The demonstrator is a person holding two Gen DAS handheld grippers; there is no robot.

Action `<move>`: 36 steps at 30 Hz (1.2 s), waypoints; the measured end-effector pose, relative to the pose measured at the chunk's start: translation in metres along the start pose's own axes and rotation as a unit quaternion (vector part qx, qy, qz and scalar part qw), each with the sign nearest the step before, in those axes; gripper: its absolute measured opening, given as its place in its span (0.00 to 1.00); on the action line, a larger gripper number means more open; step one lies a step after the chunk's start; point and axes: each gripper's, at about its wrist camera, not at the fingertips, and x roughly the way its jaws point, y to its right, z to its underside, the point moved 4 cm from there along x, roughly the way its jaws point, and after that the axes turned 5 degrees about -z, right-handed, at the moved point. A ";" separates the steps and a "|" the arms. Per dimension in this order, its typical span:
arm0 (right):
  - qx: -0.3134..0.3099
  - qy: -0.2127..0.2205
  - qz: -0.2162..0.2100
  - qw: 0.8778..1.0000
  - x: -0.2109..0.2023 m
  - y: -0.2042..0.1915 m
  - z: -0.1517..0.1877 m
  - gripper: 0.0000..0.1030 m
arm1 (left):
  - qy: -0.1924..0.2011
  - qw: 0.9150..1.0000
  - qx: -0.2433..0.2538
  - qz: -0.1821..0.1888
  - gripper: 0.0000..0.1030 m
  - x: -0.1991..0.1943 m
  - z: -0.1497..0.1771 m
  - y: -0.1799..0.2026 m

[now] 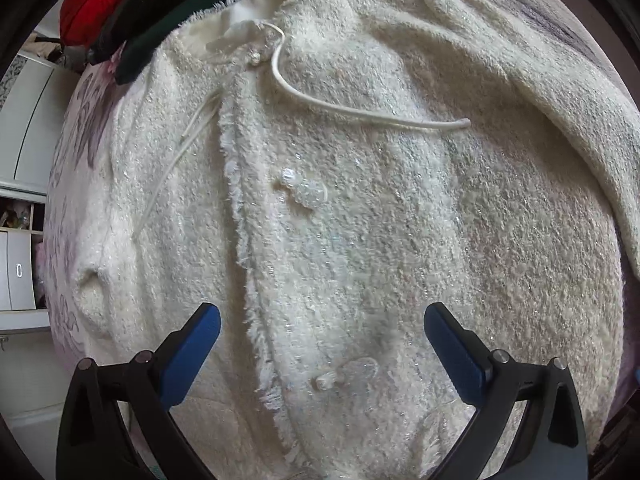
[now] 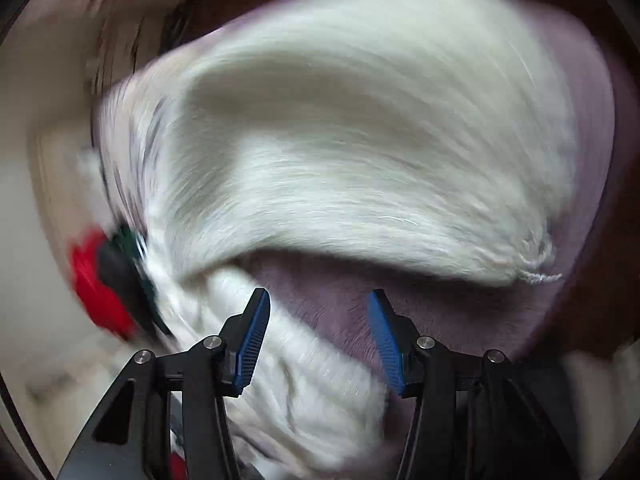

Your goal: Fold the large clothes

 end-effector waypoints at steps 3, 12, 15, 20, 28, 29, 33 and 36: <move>0.068 0.074 -0.106 0.989 0.014 0.043 -0.010 0.51 | -0.009 1.000 -0.008 0.003 1.00 0.009 -0.006 0.006; 0.050 0.177 -0.215 0.959 0.034 0.029 -0.013 0.54 | -0.008 1.000 0.004 -0.018 1.00 0.036 -0.022 0.025; 0.054 0.194 -0.241 0.950 0.049 0.021 -0.021 0.53 | -0.004 1.000 0.003 -0.020 1.00 0.038 -0.024 0.032; 0.064 0.214 -0.238 0.945 0.067 0.005 -0.026 0.25 | 0.007 1.000 0.001 -0.022 1.00 0.040 -0.028 0.034; -0.061 0.232 -0.162 0.957 0.031 -0.091 0.004 0.12 | 0.015 0.999 -0.040 -0.013 1.00 0.038 -0.032 -0.014; -0.093 0.234 -0.150 0.956 0.021 -0.115 0.011 0.12 | 0.014 0.999 -0.048 -0.013 1.00 0.038 -0.031 -0.025; -0.231 0.231 -0.091 0.941 -0.006 -0.224 0.054 0.12 | 0.007 0.996 -0.092 -0.012 1.00 0.037 -0.019 -0.089; -0.324 0.212 -0.059 0.920 0.020 -0.309 0.108 0.12 | 0.000 0.992 -0.123 -0.016 1.00 0.042 -0.010 -0.137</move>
